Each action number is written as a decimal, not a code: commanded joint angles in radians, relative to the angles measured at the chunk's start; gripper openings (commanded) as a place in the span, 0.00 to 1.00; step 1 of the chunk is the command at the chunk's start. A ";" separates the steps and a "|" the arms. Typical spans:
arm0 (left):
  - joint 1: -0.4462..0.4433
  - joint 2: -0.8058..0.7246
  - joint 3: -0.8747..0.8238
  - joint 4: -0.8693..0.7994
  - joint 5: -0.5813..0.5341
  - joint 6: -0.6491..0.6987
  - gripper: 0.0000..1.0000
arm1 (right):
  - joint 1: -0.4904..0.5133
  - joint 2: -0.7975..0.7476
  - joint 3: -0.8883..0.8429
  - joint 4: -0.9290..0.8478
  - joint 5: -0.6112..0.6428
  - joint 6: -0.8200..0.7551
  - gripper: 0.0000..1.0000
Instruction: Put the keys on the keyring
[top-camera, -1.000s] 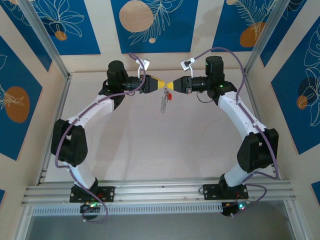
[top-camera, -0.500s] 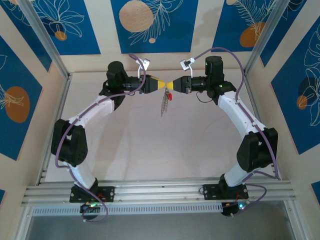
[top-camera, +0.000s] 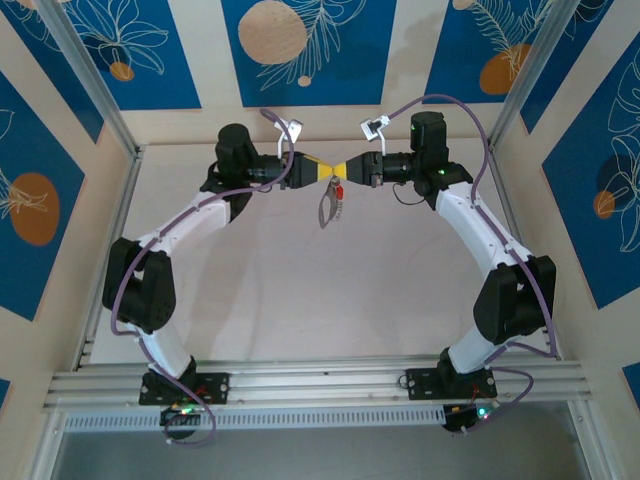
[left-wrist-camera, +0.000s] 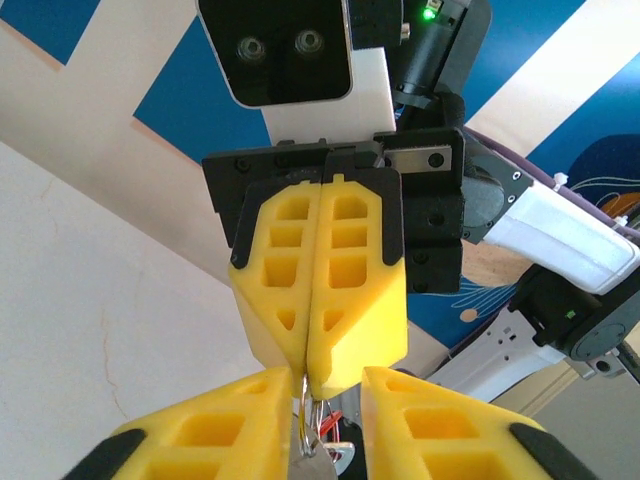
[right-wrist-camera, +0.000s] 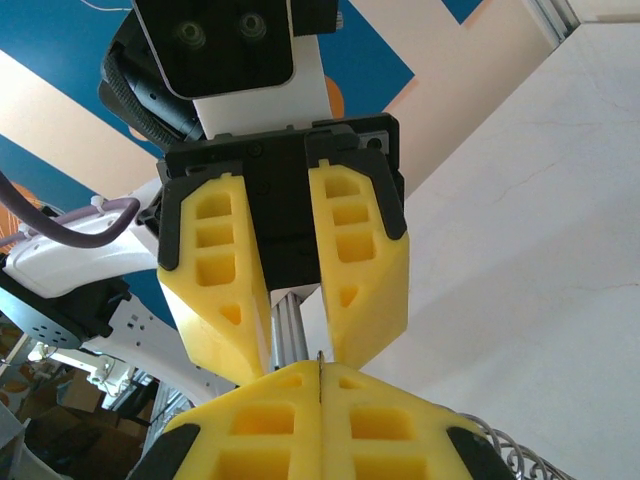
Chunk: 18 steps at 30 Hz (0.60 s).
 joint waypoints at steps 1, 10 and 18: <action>-0.009 0.003 -0.013 0.013 0.031 0.020 0.22 | 0.002 -0.002 0.026 0.007 0.000 0.001 0.00; -0.015 0.000 -0.016 0.023 0.026 0.019 0.00 | 0.001 -0.003 0.018 0.012 -0.001 0.006 0.00; -0.020 -0.027 -0.052 0.064 -0.047 0.004 0.00 | -0.038 -0.070 -0.035 0.027 0.037 0.036 0.37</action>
